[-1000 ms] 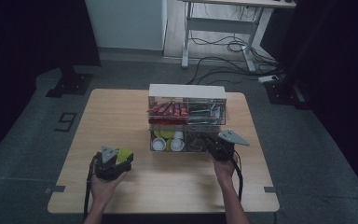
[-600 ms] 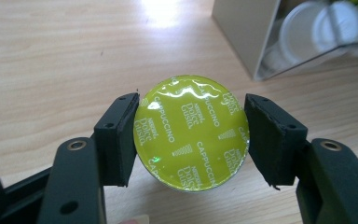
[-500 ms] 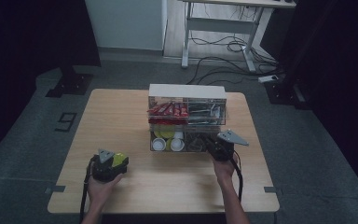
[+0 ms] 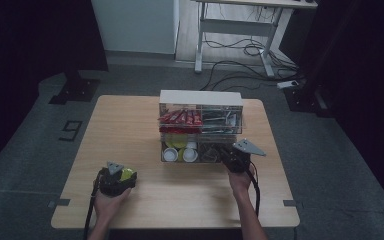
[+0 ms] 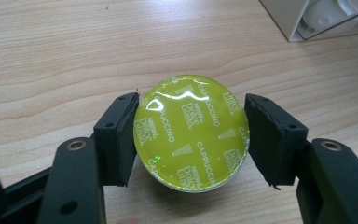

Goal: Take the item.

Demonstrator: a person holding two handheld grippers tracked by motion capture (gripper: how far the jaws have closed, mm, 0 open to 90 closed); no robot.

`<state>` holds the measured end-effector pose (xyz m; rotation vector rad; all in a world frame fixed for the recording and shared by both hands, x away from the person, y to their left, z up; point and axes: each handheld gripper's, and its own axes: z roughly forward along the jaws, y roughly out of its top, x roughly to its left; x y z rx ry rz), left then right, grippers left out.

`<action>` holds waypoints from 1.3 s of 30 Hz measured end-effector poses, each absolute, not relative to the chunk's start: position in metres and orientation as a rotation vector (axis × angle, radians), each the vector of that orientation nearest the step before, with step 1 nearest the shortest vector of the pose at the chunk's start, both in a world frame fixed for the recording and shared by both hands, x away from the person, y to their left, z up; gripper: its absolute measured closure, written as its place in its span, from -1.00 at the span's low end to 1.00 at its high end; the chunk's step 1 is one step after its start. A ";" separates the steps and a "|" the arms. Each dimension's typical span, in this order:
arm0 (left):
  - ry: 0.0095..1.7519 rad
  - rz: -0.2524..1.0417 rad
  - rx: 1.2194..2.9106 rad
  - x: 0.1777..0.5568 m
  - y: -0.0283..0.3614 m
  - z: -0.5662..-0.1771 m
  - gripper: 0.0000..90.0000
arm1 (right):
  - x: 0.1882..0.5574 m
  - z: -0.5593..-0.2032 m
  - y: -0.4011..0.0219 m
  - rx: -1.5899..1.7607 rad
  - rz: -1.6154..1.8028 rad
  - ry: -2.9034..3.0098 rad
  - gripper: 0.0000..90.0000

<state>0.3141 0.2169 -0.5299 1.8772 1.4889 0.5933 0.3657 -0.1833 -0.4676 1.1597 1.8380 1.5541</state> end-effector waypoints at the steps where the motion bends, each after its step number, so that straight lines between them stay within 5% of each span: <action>1: 1.489 0.593 1.878 0.314 0.217 -0.530 -0.15 | 0.366 -0.468 -0.183 1.160 1.555 1.838 0.97; 18: 1.440 0.642 1.823 0.307 0.221 -0.504 -0.35 | 0.366 -0.469 -0.182 1.164 1.549 1.840 0.97; 39: 1.386 0.605 1.780 0.280 0.218 -0.505 -0.32 | 0.366 -0.471 -0.180 1.166 1.534 1.852 0.97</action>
